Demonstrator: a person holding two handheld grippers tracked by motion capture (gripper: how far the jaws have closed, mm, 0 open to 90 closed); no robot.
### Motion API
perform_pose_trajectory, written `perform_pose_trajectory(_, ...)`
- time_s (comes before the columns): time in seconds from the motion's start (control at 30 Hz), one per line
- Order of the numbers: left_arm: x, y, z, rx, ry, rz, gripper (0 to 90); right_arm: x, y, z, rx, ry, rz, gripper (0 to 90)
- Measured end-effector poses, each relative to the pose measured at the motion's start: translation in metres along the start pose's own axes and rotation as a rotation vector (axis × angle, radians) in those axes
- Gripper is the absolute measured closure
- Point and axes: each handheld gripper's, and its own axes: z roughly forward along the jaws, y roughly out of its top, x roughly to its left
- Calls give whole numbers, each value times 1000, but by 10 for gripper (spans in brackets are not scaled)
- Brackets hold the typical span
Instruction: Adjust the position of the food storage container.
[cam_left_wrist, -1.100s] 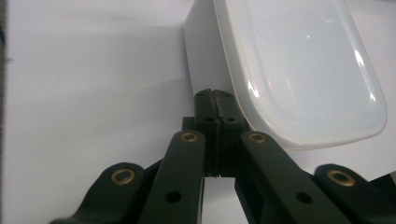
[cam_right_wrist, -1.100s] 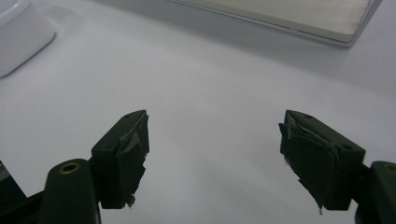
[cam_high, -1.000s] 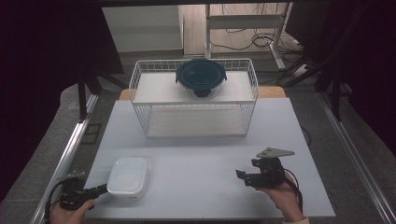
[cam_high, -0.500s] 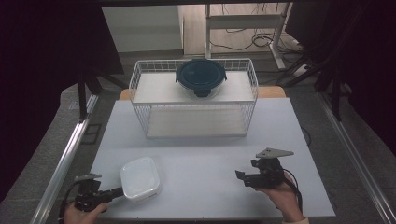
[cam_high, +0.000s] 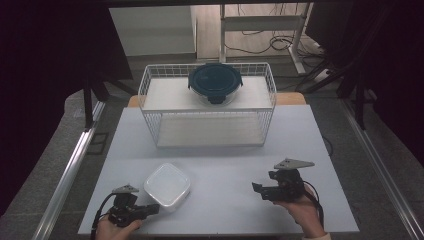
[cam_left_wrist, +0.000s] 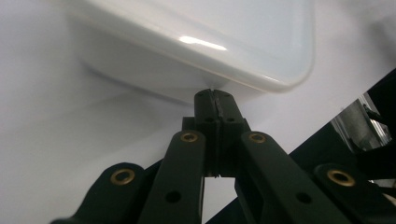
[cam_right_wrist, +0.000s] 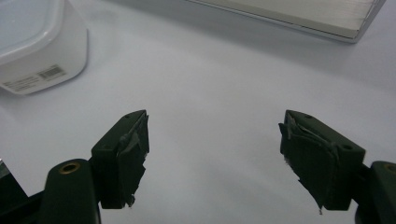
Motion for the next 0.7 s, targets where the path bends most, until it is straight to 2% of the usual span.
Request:
perform_pose_trajectory(0.23, -19, 15, 21, -3, -22, 33, 900, -2, -1, 0, 0, -2, 4, 239)
perform_pose_trajectory(0.5, -29, 28, 35, -6, -29, 43, 900, -2, -1, 1, 2, 1, 4, 239)
perform_pose_trajectory(0.57, -34, 32, 42, -5, -32, 57, 900, -3, -1, 1, 3, 0, 6, 239)
perform_pose_trajectory(0.7, -37, 37, 45, -12, -32, 59, 900, -5, -2, 1, 4, -2, 10, 239)
